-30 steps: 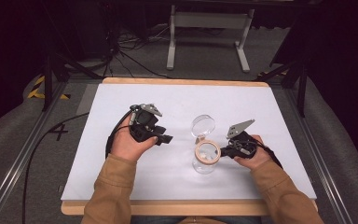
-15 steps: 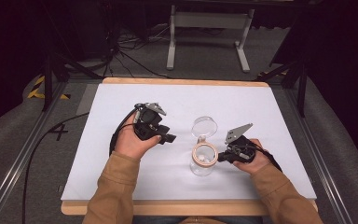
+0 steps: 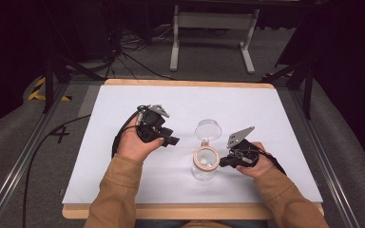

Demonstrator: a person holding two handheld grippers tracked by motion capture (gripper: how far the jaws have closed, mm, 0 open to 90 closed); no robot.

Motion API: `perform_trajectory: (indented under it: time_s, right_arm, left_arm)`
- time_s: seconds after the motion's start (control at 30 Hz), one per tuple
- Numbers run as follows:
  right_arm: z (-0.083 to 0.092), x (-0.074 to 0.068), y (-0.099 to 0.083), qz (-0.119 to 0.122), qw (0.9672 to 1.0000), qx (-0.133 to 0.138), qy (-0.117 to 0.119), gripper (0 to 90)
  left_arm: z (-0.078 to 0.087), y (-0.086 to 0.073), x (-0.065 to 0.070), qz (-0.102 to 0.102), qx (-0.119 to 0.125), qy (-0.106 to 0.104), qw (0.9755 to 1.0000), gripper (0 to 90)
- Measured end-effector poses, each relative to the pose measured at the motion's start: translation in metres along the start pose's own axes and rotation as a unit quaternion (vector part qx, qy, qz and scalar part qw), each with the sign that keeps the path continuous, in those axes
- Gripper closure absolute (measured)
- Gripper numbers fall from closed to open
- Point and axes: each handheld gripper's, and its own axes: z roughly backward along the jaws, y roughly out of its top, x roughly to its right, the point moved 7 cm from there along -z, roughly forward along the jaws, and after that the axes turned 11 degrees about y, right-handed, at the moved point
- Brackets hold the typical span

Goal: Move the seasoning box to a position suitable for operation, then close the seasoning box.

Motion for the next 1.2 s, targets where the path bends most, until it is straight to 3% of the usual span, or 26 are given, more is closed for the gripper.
perform_trajectory:
  time_s: [0.03,0.1,0.3,0.57,0.83,0.97,1.2]
  right_arm:
    - [0.004,0.002,0.0,-0.003,0.9999,0.001,-0.015,89.8]
    - [0.006,0.003,-0.001,-0.005,0.9998,0.003,-0.019,89.9]
    - [0.032,0.004,0.002,-0.013,0.9979,0.056,-0.029,90.0]
    - [0.055,-0.014,0.013,0.006,0.9927,0.115,-0.035,90.0]
    - [0.057,-0.038,0.027,0.027,0.9884,0.148,-0.024,90.0]
    - [0.056,-0.05,0.035,0.032,0.9844,0.173,-0.014,90.0]
    - [0.052,-0.051,0.041,0.028,0.9782,0.205,-0.02,90.0]
  left_arm:
    - [0.0,0.0,0.0,0.003,0.003,0.0,1.0,55.8]
    - [-0.001,0.0,-0.002,0.007,0.008,0.0,0.9999,55.8]
    - [-0.003,0.003,-0.003,0.011,0.019,-0.004,0.9998,57.4]
    - [-0.014,0.017,-0.007,0.022,0.061,0.012,0.9978,62.2]
    - [-0.026,0.027,-0.009,0.027,0.086,0.015,0.9958,70.7]
    - [-0.029,0.031,-0.009,0.029,0.092,0.011,0.9953,73.9]
    - [-0.035,0.037,0.0,0.019,0.115,0.006,0.9932,79.2]
